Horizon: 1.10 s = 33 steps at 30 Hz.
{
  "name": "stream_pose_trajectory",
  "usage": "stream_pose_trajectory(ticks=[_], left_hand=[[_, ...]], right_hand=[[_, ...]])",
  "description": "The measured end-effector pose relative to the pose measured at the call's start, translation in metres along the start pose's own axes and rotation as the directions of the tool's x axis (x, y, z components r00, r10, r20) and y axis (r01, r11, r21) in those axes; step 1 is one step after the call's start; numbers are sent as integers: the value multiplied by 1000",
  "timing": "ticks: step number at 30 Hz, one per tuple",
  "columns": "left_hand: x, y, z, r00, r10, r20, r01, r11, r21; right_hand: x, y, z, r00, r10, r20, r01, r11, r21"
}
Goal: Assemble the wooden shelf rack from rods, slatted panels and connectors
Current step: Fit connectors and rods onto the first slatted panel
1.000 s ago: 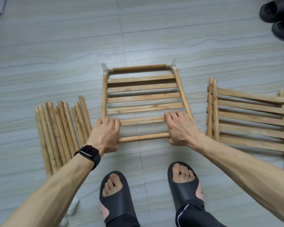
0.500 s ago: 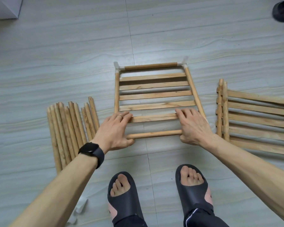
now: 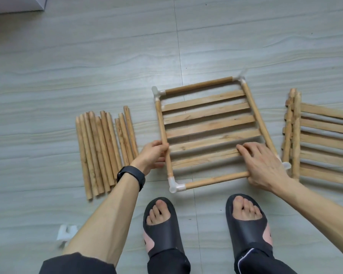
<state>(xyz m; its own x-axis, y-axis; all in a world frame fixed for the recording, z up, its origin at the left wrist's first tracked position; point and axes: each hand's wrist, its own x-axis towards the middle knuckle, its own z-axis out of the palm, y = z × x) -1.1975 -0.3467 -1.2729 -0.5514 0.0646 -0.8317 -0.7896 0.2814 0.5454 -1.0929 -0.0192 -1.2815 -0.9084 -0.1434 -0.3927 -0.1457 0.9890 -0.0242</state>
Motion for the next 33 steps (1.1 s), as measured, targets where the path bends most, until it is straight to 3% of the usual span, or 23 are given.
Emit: stream_pose_trajectory(ticks=[9, 14, 17, 19, 23, 25, 27, 30, 33], left_hand=[[7, 8, 13, 999, 33, -20, -36, 977, -209], [-7, 44, 24, 995, 95, 41, -78, 950, -302], [-25, 75, 33, 981, 175, 79, -138, 928, -346], [-38, 95, 36, 975, 207, 76, -168, 921, -351], [-62, 132, 30, 955, 266, 128, -231, 943, -241], [-71, 151, 27, 957, 283, 64, -265, 943, -199], [-74, 169, 28, 939, 327, -107, -343, 914, -215], [-74, 194, 27, 802, 445, -398, -550, 811, -200], [-70, 210, 20, 744, 539, -395, -629, 764, -142]], right_hand=[[15, -14, -6, 992, 39, 121, -42, 999, 28], [7, -78, -30, 963, -250, -104, 266, 947, 183], [16, -104, -53, 941, -170, -294, 277, 884, 375], [24, -105, -77, 937, -87, -338, 256, 828, 498], [22, -88, -130, 878, -40, -476, 351, 730, 587], [17, -76, -158, 852, -33, -523, 412, 659, 629], [9, -62, -184, 862, -32, -505, 440, 542, 716], [-3, -39, -207, 914, -13, -405, 386, 332, 861], [-15, -16, -210, 941, 33, -336, 331, 100, 938]])
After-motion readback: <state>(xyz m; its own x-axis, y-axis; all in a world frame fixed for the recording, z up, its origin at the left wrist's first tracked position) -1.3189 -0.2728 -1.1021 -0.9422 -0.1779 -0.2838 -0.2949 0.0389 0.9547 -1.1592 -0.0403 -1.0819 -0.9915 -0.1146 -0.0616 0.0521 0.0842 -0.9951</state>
